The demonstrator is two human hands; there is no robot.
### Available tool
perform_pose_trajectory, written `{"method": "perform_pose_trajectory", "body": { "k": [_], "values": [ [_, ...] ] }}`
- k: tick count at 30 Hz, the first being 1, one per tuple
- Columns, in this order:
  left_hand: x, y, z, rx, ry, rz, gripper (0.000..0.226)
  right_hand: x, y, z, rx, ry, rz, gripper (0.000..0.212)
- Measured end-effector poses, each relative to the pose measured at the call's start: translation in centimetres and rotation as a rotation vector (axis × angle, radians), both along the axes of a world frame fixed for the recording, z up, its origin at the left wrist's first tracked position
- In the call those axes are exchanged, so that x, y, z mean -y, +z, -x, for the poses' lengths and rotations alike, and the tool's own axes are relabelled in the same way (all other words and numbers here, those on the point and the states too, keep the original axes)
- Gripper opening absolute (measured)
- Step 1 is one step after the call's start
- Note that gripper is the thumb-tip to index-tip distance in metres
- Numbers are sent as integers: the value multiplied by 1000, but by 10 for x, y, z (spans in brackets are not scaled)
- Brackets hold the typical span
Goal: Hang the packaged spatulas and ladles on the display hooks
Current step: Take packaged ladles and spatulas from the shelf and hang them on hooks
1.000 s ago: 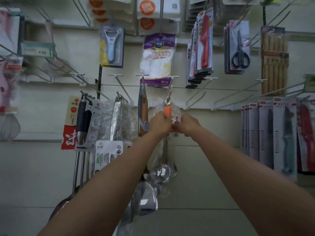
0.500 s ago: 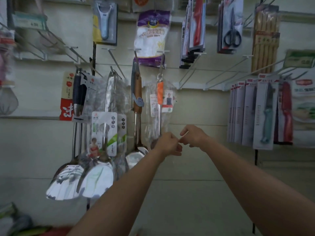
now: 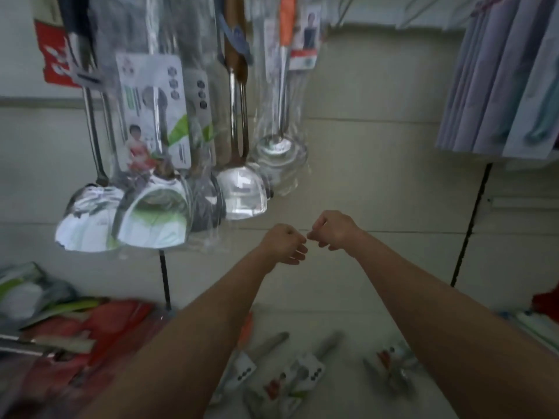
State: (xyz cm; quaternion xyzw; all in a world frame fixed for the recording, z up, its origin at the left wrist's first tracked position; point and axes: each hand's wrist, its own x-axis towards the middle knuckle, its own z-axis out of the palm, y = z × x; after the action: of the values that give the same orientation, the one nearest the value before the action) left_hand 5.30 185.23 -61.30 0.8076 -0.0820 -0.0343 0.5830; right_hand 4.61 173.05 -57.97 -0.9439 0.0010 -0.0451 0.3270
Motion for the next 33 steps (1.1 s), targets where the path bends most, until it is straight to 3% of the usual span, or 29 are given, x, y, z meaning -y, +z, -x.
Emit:
{"method": "perform_pose_trajectory", "body": {
  "k": [17,24,28,33],
  "values": [
    [-60,-137,-79,-301,66,-168,12,-25,-143,-78,-283,76,-124,20],
    [-89,-183,-102,-407,232,-73,11,-74,-208,-101,-431,163,-195,17],
    [-95,-211,-108,-452,261,-190,9,-94,-236,-113,-463,195,-189,14],
    [-96,-235,-109,-545,203,-244,20,-93,-266,-121,-552,173,-219,28]
  ]
}}
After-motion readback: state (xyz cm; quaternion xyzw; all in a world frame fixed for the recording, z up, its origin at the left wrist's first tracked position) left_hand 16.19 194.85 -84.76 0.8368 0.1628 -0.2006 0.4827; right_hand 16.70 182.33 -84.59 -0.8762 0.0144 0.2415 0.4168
